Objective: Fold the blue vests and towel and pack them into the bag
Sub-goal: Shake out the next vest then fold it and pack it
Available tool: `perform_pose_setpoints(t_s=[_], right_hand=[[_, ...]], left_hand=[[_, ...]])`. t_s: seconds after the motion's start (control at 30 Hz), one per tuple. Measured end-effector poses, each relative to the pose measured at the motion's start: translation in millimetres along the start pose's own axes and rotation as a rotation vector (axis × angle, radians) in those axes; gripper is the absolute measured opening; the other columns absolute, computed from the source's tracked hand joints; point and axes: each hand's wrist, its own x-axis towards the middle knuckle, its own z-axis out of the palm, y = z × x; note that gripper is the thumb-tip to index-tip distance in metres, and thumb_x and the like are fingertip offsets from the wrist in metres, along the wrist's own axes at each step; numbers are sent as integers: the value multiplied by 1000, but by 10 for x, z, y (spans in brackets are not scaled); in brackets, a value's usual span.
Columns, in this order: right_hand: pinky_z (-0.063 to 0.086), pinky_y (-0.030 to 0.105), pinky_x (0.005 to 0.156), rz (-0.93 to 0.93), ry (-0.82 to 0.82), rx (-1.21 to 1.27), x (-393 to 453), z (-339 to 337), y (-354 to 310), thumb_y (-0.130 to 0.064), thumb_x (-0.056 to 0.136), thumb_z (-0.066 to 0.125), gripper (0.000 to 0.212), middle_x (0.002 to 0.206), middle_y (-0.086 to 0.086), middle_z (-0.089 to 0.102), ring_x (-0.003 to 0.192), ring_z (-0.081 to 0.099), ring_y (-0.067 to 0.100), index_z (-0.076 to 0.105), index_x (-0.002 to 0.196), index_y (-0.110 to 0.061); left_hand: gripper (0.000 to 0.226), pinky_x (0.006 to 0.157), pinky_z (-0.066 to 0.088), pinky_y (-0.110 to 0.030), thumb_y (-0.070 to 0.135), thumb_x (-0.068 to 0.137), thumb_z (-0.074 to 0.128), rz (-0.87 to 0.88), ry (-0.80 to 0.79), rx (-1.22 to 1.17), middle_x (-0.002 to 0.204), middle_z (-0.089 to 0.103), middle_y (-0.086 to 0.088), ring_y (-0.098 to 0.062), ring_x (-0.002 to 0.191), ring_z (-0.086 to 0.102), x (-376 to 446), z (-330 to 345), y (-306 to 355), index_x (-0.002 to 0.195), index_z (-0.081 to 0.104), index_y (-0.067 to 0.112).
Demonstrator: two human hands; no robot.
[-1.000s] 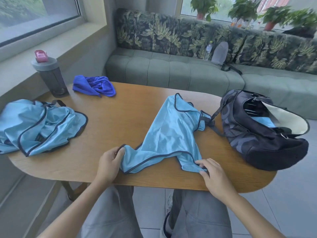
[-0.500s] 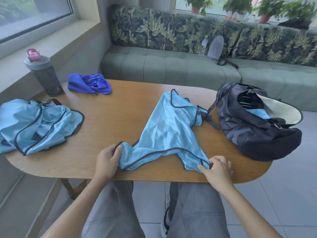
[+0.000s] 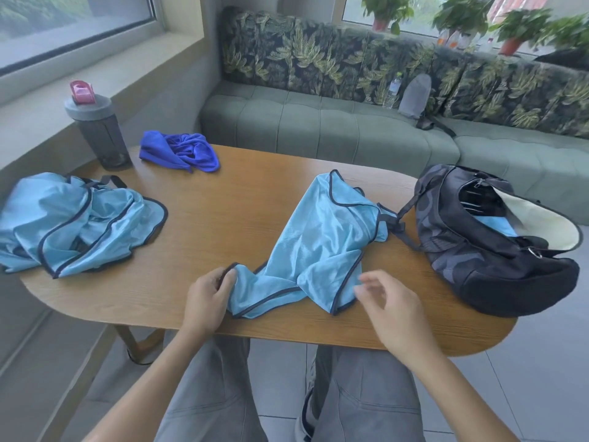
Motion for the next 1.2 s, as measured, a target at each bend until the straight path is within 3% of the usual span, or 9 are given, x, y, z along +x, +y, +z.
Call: perform_pose_setpoints(t_s=[0.13, 0.27, 0.5, 0.63, 0.77, 0.87, 1.0, 1.13, 1.2], right_hand=[[47, 38, 91, 278, 140, 4, -247, 374, 532, -36, 94, 64, 16, 105, -8, 64, 104, 58, 17, 64, 106, -25], [44, 40, 92, 251, 157, -35, -336, 628, 553, -42, 89, 70, 24, 100, -15, 58, 101, 51, 14, 66, 106, -26], [36, 37, 93, 299, 70, -47, 12, 896, 195, -63, 84, 66, 33, 99, -15, 56, 101, 45, 12, 65, 94, -31], [44, 43, 96, 362, 98, 77, 101, 916, 173, -52, 86, 69, 24, 97, -12, 59, 100, 53, 16, 66, 83, -28], [44, 33, 70, 215, 143, 377, -3, 560, 130, -36, 95, 64, 28, 77, -12, 58, 77, 54, 10, 60, 75, -17], [37, 36, 70, 114, 95, 557, -50, 106, 135, -35, 99, 55, 39, 77, 5, 57, 73, 49, 14, 56, 86, 2], [48, 39, 89, 114, 169, 703, -53, -487, 127, -27, 104, 51, 30, 103, 12, 74, 95, 66, 19, 70, 97, -5], [44, 52, 108, 117, 101, 1023, -71, -911, 44, -29, 107, 45, 44, 130, 27, 62, 120, 61, 40, 59, 125, 9], [40, 54, 113, 110, 71, 1083, -146, -1103, -51, -34, 106, 46, 53, 136, 29, 57, 129, 54, 41, 52, 137, 8]], left_hand=[[40, 55, 35, -37, 32, 105, 53, 19, 4, 17, 58, 46, 11, -10, 56, 41, -11, 17, 32, 69, 54, 14], [39, 55, 34, -37, 30, 105, 53, 25, -5, 24, 58, 46, 11, -10, 56, 41, -3, 13, 30, 70, 54, 14], [42, 56, 34, -36, 40, 101, 52, 31, -25, -1, 59, 45, 11, -9, 57, 40, -13, -20, 47, 71, 55, 11], [55, 58, 29, -36, 59, 98, 51, -7, -134, 1, 62, 37, 12, -10, 59, 35, -12, -49, 151, 68, 41, 14], [47, 63, 29, -35, 57, 95, 58, -104, -312, -97, 64, 44, 9, -12, 62, 41, -166, -88, 257, 69, 50, 19], [52, 70, 38, -34, 43, 103, 56, -110, -270, -274, 72, 57, 5, -11, 72, 52, -331, -203, 448, 75, 64, -1], [63, 88, 44, -41, 43, 100, 56, -66, -170, -546, 85, 68, -16, -23, 86, 61, -540, -457, 941, 84, 63, -17], [55, 89, 50, -41, 33, 107, 43, -90, -178, -700, 84, 74, -13, -22, 84, 72, -688, -681, 1513, 72, 78, 10], [50, 88, 50, -40, 32, 107, 43, -75, -215, -781, 97, 76, -13, -20, 87, 74, -743, -833, 1787, 80, 81, 13]])
